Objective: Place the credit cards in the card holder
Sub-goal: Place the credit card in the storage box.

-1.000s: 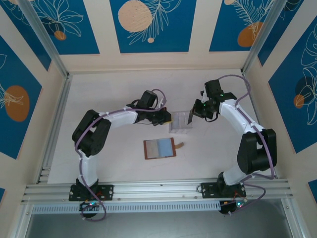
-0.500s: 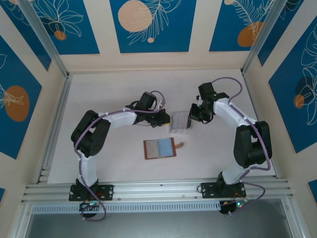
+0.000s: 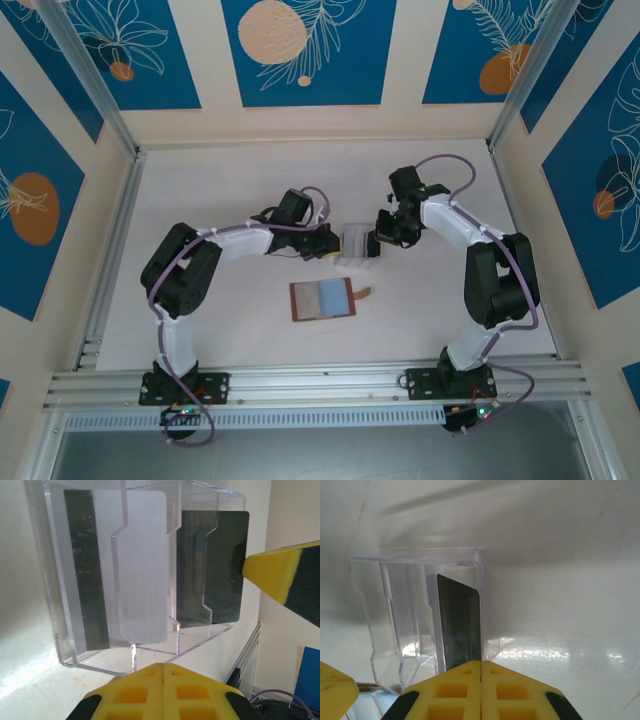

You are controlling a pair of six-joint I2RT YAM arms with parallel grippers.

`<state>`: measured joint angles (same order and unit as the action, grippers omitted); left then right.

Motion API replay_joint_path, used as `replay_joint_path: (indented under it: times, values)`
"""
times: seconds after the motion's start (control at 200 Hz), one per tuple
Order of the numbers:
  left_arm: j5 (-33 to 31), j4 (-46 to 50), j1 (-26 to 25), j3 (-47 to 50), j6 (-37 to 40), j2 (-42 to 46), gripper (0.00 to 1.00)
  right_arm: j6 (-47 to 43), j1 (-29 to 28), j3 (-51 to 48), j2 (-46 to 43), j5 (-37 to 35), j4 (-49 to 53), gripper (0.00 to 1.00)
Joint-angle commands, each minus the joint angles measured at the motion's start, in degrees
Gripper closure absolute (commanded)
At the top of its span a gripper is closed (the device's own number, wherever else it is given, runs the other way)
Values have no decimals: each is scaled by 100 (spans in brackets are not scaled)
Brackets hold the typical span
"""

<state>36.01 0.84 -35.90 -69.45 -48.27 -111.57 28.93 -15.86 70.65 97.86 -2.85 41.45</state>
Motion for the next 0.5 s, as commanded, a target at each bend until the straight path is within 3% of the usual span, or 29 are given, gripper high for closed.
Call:
replay_joint_path:
  times: [0.0,0.17,0.495]
  values:
    - [143,-149,84,57,30,206,95,-10,-69,124,132,26,89,89]
    - [157,-147,83,60,51,206,95,25,-84,124,108,138,38,82]
    - [-19,184,71,-35,262,-19,95,38,-129,193,16,205,21,82]
